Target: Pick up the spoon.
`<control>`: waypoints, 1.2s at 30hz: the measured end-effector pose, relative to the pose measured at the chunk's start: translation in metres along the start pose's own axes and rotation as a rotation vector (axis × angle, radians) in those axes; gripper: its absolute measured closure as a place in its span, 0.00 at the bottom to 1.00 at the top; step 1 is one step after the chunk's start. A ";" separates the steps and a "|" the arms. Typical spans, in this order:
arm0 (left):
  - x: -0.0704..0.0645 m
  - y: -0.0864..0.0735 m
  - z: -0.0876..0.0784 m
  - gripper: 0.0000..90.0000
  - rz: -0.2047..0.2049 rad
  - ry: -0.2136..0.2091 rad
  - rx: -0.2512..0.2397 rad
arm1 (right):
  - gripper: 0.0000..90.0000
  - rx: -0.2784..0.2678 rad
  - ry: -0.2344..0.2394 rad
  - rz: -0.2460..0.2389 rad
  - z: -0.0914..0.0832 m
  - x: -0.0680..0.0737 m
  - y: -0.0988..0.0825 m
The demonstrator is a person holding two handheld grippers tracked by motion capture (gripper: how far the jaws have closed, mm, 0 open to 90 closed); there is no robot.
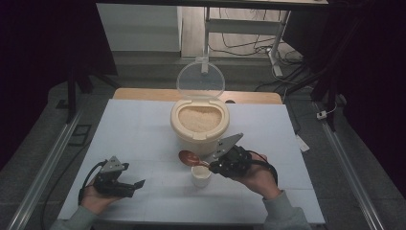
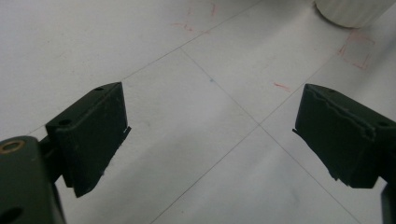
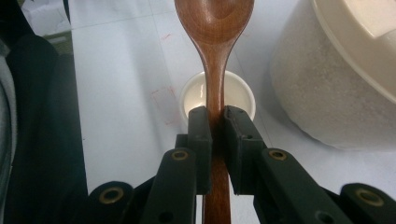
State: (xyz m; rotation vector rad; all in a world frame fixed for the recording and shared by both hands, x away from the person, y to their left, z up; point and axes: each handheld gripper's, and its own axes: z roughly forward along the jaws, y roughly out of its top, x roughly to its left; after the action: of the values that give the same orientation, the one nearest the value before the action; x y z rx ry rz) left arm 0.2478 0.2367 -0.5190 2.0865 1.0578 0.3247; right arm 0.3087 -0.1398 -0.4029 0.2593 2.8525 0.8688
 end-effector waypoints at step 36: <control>-0.107 0.142 -0.002 0.22 0.459 -0.167 0.035 | 0.90 0.042 0.009 -0.067 0.022 0.013 0.014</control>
State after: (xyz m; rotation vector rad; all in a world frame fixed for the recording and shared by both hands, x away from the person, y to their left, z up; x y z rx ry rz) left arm 0.2617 0.1026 -0.4031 2.3307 0.4826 0.3474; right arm 0.3017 -0.1133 -0.4143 0.1642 2.8725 0.8008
